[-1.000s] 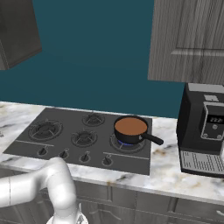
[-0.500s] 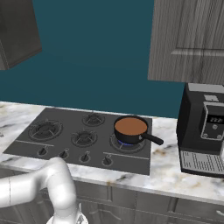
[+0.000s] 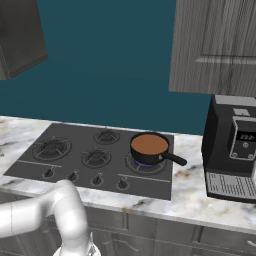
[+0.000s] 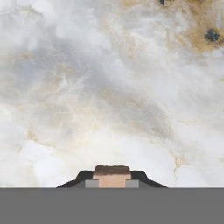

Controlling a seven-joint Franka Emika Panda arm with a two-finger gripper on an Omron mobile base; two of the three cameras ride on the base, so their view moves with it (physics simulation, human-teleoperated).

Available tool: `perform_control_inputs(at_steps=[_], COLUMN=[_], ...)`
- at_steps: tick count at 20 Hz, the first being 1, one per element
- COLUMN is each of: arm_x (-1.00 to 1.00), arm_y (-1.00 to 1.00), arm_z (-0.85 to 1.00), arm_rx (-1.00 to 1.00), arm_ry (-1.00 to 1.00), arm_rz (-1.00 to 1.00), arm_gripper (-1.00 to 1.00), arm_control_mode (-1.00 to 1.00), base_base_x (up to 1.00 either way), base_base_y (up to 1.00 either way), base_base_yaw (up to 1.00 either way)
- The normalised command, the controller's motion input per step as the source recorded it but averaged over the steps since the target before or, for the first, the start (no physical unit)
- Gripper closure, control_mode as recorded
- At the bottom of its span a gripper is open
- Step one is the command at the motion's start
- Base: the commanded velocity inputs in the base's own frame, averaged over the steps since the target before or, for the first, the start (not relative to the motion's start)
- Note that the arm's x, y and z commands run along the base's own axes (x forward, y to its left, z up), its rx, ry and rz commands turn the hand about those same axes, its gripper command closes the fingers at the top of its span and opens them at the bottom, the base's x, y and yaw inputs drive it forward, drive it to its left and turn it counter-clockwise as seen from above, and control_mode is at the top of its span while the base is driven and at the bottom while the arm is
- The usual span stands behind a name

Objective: Pick up the sugar cube(s) and place them in the saucepan with hot chocolate.

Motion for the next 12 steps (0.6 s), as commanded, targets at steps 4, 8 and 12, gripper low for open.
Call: perform_control_inputs(at_steps=[4, 8, 12], arm_x=[-0.22, -0.24, -0.19], arm_y=[-0.81, -0.95, -1.0], arm_z=[0.51, 0.63, 0.7], arm_rx=[0.12, 0.1, 0.06], arm_ry=[-0.07, -0.06, -0.06], arm_rz=[0.0, 0.0, 0.0], arm_gripper=[1.0, 1.0, 1.0], arm_control_mode=[-1.0, -1.0, -1.0], base_base_x=[0.0, 0.0, 0.0], base_base_y=[0.0, 0.0, 0.0], base_base_yaw=[0.0, 0.0, 0.0])
